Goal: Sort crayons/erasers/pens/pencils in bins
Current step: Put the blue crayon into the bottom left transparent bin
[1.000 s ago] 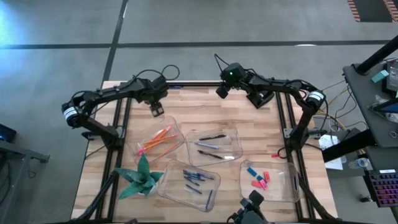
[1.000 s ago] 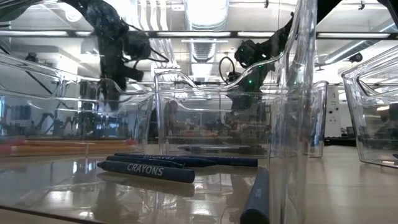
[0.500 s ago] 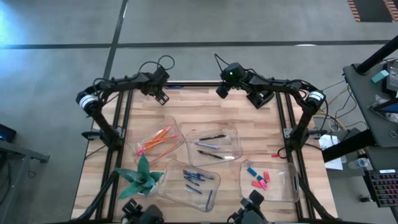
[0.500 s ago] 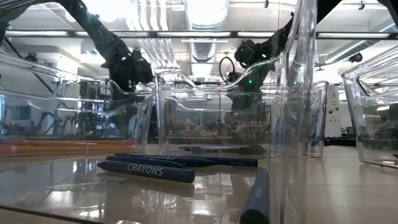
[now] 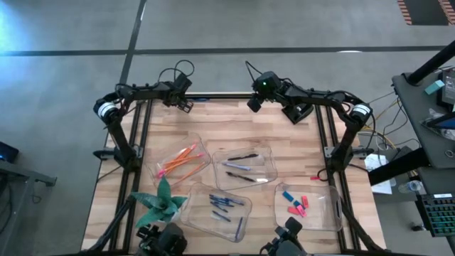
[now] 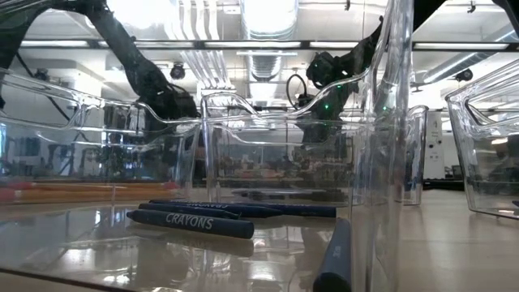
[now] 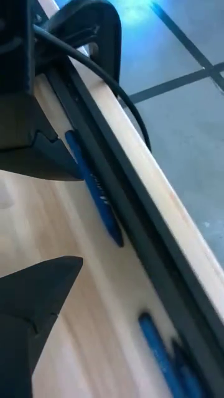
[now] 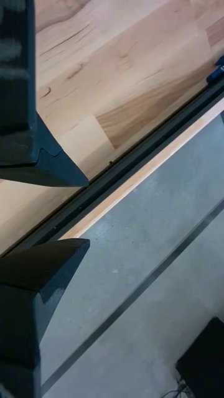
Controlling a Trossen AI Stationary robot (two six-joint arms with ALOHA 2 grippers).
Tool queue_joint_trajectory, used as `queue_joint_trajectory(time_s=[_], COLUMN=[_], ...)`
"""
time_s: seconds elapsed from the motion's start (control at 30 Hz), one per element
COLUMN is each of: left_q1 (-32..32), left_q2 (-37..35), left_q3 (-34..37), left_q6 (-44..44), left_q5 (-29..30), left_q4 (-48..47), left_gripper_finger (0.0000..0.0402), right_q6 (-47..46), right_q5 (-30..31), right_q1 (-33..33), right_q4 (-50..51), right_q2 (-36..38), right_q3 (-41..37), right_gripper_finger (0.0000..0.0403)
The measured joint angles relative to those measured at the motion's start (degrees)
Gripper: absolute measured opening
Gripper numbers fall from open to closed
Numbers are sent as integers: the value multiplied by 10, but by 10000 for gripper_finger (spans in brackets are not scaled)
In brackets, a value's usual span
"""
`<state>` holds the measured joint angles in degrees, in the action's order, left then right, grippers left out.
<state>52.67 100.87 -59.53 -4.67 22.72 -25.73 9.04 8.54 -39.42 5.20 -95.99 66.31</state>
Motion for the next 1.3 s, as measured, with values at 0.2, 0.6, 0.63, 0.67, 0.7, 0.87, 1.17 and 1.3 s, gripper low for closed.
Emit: queue_joint_trajectory(time_s=[0.2, 0.6, 0.63, 0.67, 0.7, 0.87, 1.17, 1.3], left_q1=[7, 35, 40, 45, 48, 53, 26, 17], left_q2=[19, 34, 33, 33, 33, 33, 1, -52], left_q3=[0, 0, 0, 0, 0, 0, 6, 12], left_q6=[-39, -73, -73, -73, -73, -71, -33, -18], left_q5=[-3, -39, -58, -78, -94, -109, -189, -169], left_q4=[20, 52, 52, 51, 51, 48, -43, -54], left_gripper_finger=[196, 196, 196, 196, 196, 196, 196, 196], right_q6=[0, 1, 1, 1, 2, 2, 0, 2], right_q5=[0, 0, 0, 0, 0, 0, 0, 0], right_q1=[0, 0, 0, 0, 0, 0, 0, 0], right_q4=[0, 0, 0, 0, 0, 0, 1, 0], right_q2=[0, 0, 0, 0, 0, 0, 0, 0], right_q3=[0, 0, 0, 0, 0, 0, 0, 0], right_gripper_finger=[137, 137, 137, 137, 137, 137, 137, 137])
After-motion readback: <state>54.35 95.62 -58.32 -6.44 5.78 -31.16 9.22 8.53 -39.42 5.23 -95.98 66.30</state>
